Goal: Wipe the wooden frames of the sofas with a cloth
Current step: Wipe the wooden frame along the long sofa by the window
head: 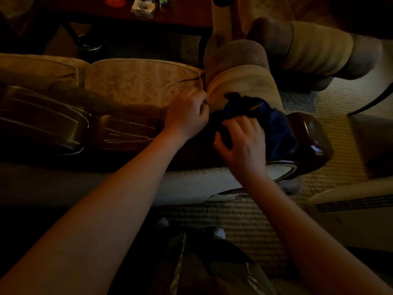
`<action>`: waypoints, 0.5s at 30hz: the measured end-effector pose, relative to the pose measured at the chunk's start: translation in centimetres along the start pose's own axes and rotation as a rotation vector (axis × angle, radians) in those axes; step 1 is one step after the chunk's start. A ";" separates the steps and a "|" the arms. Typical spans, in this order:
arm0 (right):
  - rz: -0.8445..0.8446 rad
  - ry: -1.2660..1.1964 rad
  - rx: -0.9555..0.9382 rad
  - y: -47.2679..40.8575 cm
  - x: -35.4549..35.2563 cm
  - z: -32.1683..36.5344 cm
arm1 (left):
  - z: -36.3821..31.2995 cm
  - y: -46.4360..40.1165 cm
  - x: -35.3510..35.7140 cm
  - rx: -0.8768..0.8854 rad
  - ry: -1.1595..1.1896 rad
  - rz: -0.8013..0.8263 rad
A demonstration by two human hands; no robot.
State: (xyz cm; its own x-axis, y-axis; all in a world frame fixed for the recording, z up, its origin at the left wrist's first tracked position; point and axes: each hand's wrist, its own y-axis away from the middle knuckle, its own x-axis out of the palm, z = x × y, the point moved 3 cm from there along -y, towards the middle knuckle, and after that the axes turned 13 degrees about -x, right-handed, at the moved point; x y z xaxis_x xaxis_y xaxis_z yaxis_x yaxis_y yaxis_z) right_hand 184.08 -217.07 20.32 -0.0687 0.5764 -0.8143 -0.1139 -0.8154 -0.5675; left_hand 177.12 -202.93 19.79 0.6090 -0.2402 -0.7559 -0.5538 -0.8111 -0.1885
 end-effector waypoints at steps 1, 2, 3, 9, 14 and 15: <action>-0.019 -0.004 -0.052 2.2 -0.4 0.5 | -0.4 0.4 -0.2 0.058 -0.019 -0.048; -0.014 0.002 -0.096 4.4 -0.6 0.7 | -1.0 1.1 -0.4 0.098 -0.031 -0.091; 0.009 0.020 -0.127 6.4 -0.3 0.4 | -1.5 2.0 -0.4 0.125 -0.044 -0.121; -0.024 -0.282 0.540 12.2 0.6 -4.0 | -2.6 5.5 1.0 0.077 -0.138 -0.080; -0.040 -0.402 0.544 9.8 2.1 1.5 | -3.1 5.7 1.3 0.084 -0.187 -0.082; -0.001 -0.428 0.472 9.5 2.9 2.8 | -2.9 5.7 1.2 0.076 -0.177 -0.084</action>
State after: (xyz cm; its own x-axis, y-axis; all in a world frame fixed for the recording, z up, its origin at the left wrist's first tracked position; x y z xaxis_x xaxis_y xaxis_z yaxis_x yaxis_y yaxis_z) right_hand 180.02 -222.98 12.98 -0.4473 0.6273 -0.6375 -0.5317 -0.7597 -0.3745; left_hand 176.36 -209.44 19.64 0.5489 -0.0704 -0.8330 -0.5506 -0.7802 -0.2969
